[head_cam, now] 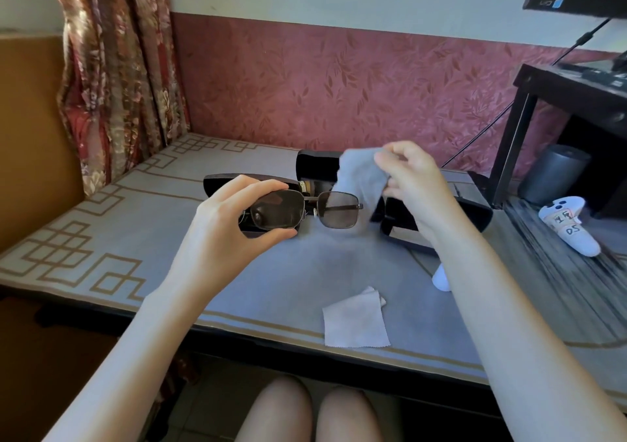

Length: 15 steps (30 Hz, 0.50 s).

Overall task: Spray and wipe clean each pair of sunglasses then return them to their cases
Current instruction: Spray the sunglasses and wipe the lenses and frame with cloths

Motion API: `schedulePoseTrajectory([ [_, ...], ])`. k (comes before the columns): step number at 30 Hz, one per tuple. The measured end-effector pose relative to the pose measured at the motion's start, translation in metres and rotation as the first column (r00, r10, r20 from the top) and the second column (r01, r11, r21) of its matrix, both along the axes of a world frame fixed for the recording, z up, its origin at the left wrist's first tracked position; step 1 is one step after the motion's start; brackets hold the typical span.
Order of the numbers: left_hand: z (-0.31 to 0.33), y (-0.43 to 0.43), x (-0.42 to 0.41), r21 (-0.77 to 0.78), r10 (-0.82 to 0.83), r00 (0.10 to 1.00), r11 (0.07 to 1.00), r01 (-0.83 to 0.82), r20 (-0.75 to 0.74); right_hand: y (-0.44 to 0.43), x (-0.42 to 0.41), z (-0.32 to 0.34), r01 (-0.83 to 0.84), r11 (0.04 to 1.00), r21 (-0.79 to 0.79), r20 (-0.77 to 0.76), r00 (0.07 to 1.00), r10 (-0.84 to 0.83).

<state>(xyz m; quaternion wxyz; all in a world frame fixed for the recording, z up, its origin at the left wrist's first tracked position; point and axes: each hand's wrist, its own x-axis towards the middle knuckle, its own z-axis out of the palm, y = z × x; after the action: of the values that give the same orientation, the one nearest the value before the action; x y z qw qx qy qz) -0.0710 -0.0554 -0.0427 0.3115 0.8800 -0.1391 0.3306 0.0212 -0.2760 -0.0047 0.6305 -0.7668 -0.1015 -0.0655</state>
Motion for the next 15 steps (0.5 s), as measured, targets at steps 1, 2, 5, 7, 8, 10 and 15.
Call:
schedulePoseTrajectory([
  [1, 0.000, 0.000, 0.000, 0.003, -0.001, 1.000, 1.000, 0.001, 0.002, 0.006, -0.001, 0.007, -0.028, 1.000, 0.006, 0.056, 0.998, 0.027],
  [2, -0.001, 0.000, 0.000, 0.004, -0.001, 1.000, 1.000, 0.001, 0.004, 0.013, -0.003, 0.014, -0.074, 0.997, 0.007, 0.104, 0.992, 0.073],
  [5, 0.000, 0.002, -0.001, -0.008, -0.001, 1.000, 1.000, 0.001, 0.007, 0.019, -0.014, 0.016, -0.315, 0.946, -0.074, 0.175, 0.930, 0.323],
  [7, 0.001, 0.004, -0.002, -0.025, 0.003, 1.000, 1.000, -0.003, 0.009, 0.013, -0.025, 0.012, -0.429, 0.885, -0.183, 0.141, 0.879, 0.456],
  [8, 0.001, 0.005, -0.002, -0.026, 0.006, 1.000, 1.000, -0.005, 0.010, 0.008, -0.028, 0.008, -0.465, 0.859, -0.217, 0.113, 0.862, 0.495],
  [10, 0.001, 0.007, -0.003, -0.019, 0.009, 1.000, 1.000, -0.009, 0.013, -0.004, -0.034, 0.004, -0.505, 0.828, -0.242, 0.089, 0.839, 0.537],
  [15, 0.005, 0.005, -0.006, -0.043, 0.001, 1.000, 0.999, 0.001, 0.028, -0.023, -0.039, 0.003, -0.510, 0.812, -0.283, 0.105, 0.825, 0.555],
])
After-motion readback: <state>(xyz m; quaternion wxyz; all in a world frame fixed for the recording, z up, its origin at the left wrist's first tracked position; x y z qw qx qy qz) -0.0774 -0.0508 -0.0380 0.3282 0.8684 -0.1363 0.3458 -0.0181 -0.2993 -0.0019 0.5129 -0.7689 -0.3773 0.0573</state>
